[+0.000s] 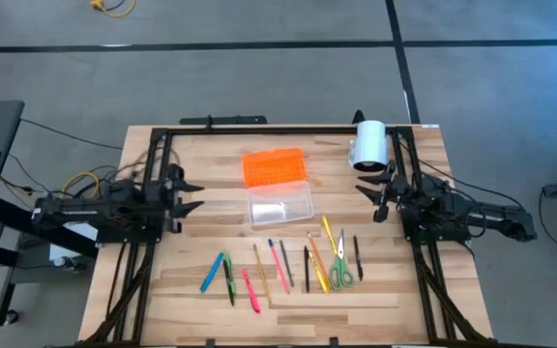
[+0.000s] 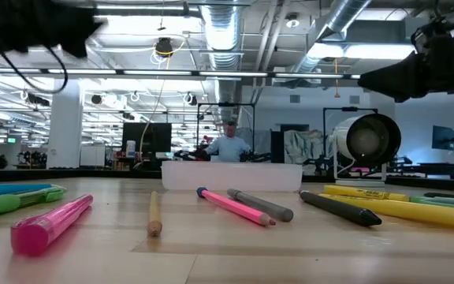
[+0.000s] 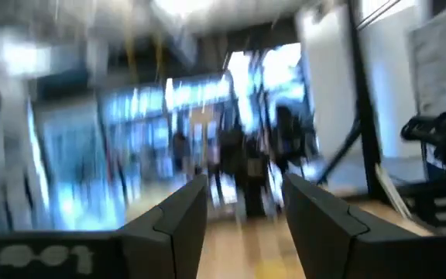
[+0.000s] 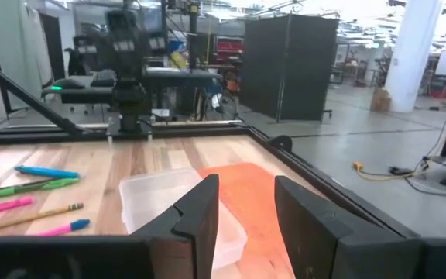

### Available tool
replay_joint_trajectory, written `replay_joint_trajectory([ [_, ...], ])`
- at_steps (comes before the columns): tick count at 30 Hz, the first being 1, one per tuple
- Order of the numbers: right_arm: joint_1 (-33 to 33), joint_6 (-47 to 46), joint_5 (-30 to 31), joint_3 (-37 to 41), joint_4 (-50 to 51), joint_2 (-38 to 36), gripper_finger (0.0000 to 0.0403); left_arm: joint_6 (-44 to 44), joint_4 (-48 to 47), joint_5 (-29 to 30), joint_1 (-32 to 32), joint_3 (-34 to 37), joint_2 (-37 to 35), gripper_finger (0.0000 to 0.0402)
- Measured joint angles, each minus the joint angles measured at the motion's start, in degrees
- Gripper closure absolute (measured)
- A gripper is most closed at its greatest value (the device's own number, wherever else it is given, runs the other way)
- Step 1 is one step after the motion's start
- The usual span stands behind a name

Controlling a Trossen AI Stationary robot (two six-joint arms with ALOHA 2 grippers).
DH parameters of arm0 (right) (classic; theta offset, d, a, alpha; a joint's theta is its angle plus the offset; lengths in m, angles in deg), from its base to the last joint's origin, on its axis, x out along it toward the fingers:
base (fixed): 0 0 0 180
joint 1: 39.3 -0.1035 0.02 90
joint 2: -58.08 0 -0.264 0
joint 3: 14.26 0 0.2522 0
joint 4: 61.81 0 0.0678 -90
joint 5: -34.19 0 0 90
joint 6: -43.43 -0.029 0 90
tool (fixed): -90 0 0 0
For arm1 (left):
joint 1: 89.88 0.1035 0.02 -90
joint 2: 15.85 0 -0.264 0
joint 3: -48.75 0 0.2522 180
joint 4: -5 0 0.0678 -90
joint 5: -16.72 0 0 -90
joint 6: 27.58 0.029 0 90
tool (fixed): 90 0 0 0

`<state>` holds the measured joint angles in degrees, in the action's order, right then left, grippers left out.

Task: Pick & place school supplies into a supply box
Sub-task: Put the blue pen into the supply box

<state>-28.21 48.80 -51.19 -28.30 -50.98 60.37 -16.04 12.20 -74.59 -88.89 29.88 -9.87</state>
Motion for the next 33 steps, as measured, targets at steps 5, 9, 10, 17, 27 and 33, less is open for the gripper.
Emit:
replay_joint_trajectory([
  [5, -0.1, -0.9, -0.1, 0.0, 1.4, 0.0, 0.0282, 5.0, 3.2, -1.6, -1.1, -7.0, 1.4, 0.0242],
  [9, 0.0, 0.7, -0.1, 0.0, -0.8, 0.0, 0.0282, 3.1, 2.1, -7.3, -1.4, -13.2, 3.9, 0.0242],
  [10, 0.0, 1.0, -0.1, 0.0, -2.8, 0.0, 0.0282, 3.0, 1.6, -8.7, -1.5, -14.6, 5.0, 0.0242],
  [17, -0.2, 5.0, -5.1, -5.1, -11.3, -0.1, 0.0282, 3.8, -11.2, -5.4, -1.5, -22.6, 12.8, 0.0242],
  [27, -0.2, 4.7, -13.2, -14.5, -11.0, 5.7, 0.0282, 5.7, -11.0, -2.6, -1.5, -22.6, 25.5, 0.0242],
  [33, -3.0, 5.6, -17.3, -19.9, -10.9, 18.4, 0.0282, 5.4, -7.5, -7.5, -2.8, -22.9, 31.4, 0.0242],
])
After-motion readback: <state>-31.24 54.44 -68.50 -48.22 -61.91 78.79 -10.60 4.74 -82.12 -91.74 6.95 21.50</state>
